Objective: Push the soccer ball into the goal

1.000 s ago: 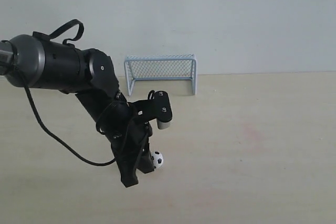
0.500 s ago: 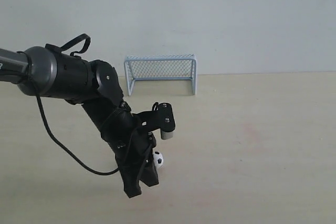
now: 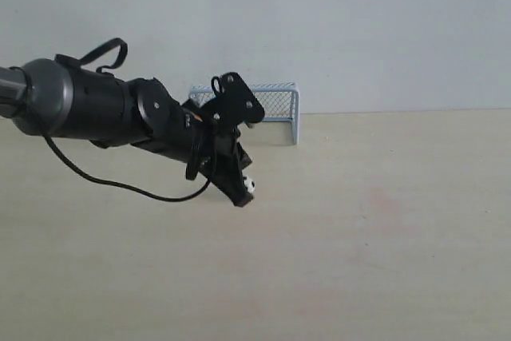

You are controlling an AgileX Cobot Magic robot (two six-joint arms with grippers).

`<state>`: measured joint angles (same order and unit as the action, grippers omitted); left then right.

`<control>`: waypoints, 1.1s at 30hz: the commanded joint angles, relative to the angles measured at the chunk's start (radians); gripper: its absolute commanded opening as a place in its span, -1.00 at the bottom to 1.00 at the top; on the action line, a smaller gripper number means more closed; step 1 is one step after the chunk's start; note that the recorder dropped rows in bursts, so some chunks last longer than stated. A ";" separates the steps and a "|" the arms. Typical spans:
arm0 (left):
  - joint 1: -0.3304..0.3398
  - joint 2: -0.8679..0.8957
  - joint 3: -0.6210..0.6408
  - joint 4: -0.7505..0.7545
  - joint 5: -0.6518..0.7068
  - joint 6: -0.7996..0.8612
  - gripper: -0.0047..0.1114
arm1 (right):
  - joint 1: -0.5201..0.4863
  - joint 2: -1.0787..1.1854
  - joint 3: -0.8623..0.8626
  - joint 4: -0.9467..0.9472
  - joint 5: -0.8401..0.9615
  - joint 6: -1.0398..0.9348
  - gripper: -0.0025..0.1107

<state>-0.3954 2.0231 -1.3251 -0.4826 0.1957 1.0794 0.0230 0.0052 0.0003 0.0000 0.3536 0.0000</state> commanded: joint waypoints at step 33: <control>0.267 -1.399 0.724 0.218 0.044 -0.582 -0.84 | -0.003 -0.005 0.000 -0.006 -0.011 0.000 -0.96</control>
<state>-0.1560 0.7255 -0.6501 -0.2650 0.1993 0.5670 0.0230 0.0052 0.0003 0.0000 0.3536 0.0000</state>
